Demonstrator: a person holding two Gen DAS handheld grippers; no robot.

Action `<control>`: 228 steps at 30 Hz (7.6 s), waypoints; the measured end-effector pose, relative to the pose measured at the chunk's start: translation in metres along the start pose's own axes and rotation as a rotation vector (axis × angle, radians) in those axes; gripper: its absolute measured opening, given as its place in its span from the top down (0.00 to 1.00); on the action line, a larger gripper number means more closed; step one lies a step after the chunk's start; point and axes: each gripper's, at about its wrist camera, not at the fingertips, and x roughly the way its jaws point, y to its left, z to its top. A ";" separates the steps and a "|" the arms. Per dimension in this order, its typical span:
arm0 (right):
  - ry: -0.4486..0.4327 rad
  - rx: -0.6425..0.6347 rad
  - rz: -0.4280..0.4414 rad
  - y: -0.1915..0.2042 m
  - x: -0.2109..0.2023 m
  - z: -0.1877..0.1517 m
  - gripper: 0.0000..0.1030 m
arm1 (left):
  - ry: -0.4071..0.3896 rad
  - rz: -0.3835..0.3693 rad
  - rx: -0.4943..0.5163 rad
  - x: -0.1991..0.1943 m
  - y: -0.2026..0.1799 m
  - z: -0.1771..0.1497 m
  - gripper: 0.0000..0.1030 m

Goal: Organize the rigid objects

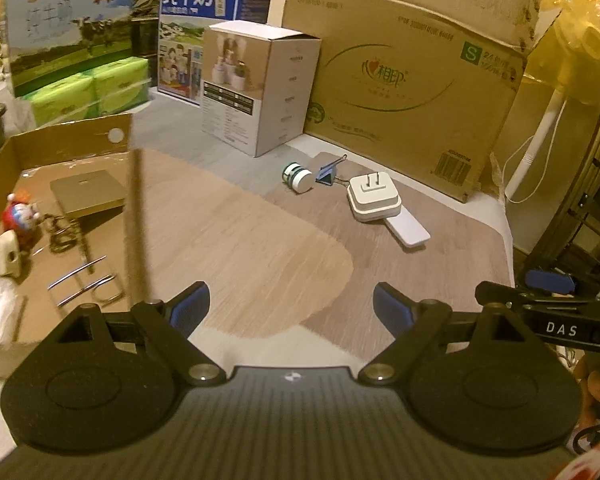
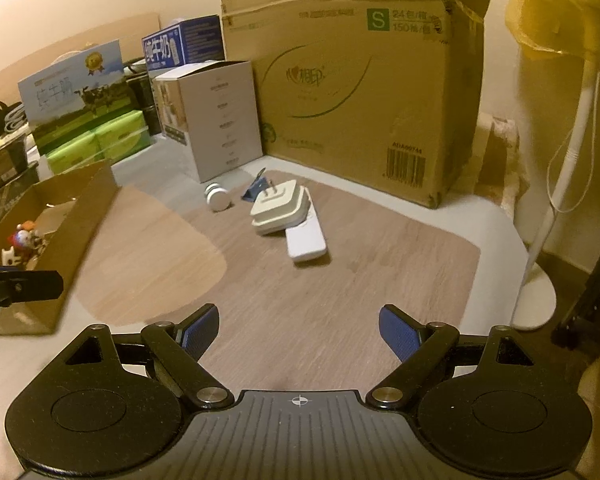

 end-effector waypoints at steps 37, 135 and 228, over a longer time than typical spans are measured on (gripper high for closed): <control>0.032 -0.183 0.003 -0.028 0.165 0.044 0.62 | 0.021 -0.043 0.012 0.152 -0.023 0.050 0.15; 0.009 -0.004 0.061 0.023 0.047 -0.028 0.62 | -0.005 -0.033 0.170 0.057 -0.028 -0.035 0.40; -0.048 -0.178 0.368 0.274 0.034 0.012 0.62 | -0.120 0.223 -0.068 -0.088 0.202 -0.014 0.40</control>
